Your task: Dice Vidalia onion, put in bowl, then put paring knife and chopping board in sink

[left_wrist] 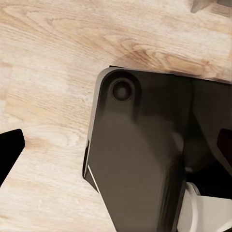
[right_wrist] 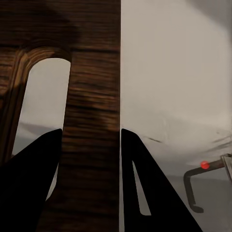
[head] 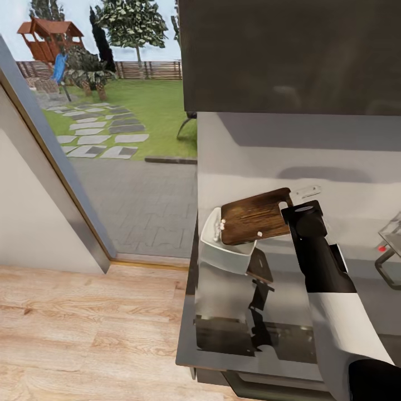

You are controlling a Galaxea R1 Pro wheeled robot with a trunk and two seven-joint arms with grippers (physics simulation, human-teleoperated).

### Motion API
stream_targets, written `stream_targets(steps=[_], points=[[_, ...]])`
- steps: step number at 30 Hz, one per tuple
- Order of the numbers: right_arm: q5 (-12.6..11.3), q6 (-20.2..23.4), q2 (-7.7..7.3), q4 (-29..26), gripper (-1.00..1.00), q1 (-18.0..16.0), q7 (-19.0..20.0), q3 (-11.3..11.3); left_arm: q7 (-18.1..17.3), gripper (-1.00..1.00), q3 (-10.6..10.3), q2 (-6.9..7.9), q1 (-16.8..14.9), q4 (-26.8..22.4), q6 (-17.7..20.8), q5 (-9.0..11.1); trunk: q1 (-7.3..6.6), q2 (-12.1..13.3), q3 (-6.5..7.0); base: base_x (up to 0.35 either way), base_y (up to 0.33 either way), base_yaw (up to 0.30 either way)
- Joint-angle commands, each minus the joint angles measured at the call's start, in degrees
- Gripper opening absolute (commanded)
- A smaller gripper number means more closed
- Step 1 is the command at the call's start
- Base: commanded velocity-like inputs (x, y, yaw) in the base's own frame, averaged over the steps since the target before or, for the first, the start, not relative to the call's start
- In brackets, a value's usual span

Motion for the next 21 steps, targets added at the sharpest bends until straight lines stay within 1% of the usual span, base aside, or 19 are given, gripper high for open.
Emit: stream_targets(steps=[1, 9, 14, 21], points=[[0.2, 0.2, 0.00, 0.2, -1.00, 0.0, 0.6, 0.0, -0.3, 1.00, -0.1, 0.05, 0.0, -0.1, 0.0, 0.6, 0.04, -0.1, -0.10, 0.000, 0.000, 0.000], [0.2, 0.2, -0.06, 0.2, -1.00, 0.0, 0.6, 0.0, -0.3, 1.00, -0.1, 0.06, 0.0, -0.1, 0.0, 0.6, 0.04, -0.1, -0.10, 0.000, 0.000, 0.000], [1.0, 0.2, -0.09, 0.2, -1.00, 0.0, 0.6, 0.0, -0.4, 1.00, -0.1, 0.06, 0.0, -0.1, 0.0, 0.6, 0.04, -0.1, -0.10, 0.008, 0.000, 0.000], [1.5, 0.2, -0.01, 0.2, -1.00, 0.0, 0.6, 0.0, -0.4, 1.00, -0.1, 0.04, 0.0, -0.1, 0.0, 0.6, 0.04, -0.1, -0.10, 0.154, 0.000, 0.000]])
